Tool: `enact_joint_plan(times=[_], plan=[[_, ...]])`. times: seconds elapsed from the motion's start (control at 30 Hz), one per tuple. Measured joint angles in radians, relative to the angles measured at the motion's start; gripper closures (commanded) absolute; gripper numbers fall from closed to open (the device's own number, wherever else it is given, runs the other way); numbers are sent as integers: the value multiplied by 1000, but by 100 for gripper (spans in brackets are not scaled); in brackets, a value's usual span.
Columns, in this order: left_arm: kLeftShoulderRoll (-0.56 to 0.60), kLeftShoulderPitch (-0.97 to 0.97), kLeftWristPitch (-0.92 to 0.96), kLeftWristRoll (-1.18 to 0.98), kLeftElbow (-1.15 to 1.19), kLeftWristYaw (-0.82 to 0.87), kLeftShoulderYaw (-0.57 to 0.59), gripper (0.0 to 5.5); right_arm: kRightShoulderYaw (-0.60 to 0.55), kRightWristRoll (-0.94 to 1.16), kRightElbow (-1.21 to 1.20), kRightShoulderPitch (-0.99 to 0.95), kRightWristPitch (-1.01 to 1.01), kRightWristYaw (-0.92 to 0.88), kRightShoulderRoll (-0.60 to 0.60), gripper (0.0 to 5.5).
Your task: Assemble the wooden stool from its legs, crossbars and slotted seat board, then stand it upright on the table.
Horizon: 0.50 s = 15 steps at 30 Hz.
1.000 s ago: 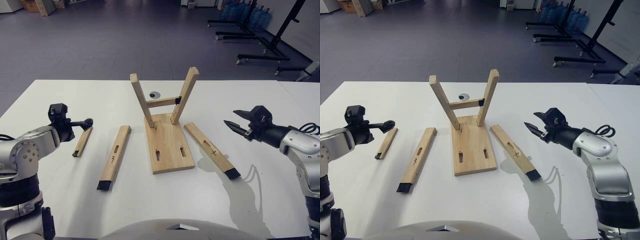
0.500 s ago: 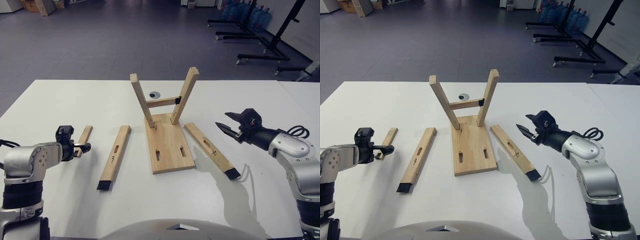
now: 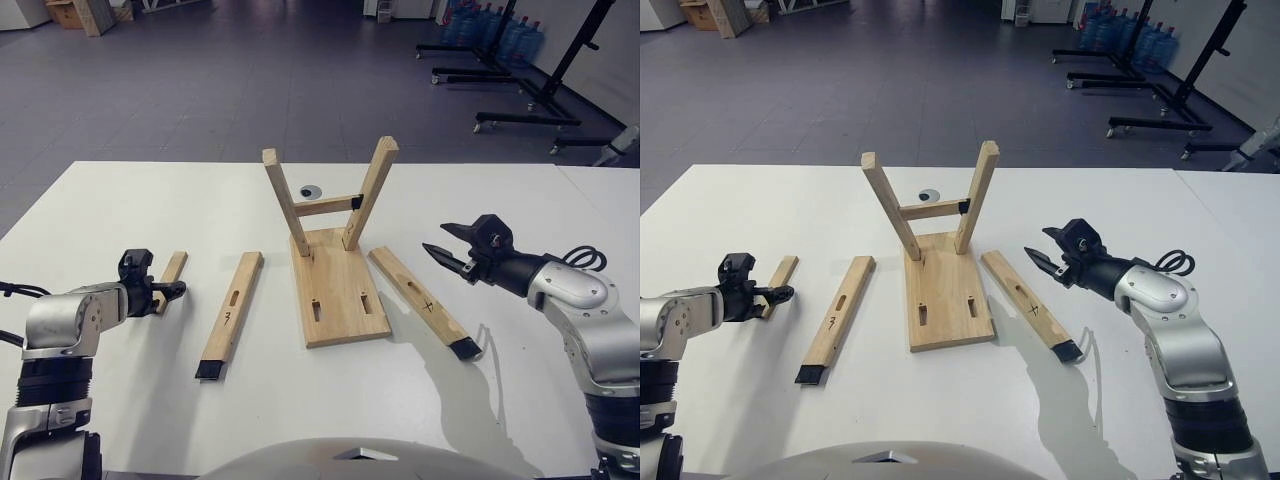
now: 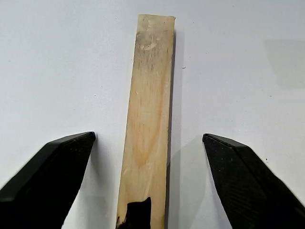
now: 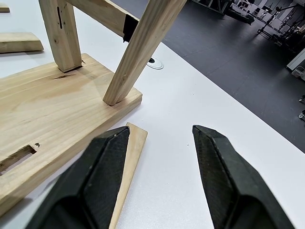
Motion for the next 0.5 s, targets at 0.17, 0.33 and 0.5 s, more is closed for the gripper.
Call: enact_joint_plan(times=[0.17, 0.33, 0.5], plan=[[13, 11, -16, 31, -6, -17, -44, 254, 0, 0, 13, 0, 0, -2, 4, 305], [4, 9, -44, 41, 13, -19, -53, 315, 0, 0, 18, -1, 2, -3, 5, 305], [-24, 3, -55, 50, 46, -6, -8, 394, 6, 1, 21, -3, 2, -3, 8, 305]])
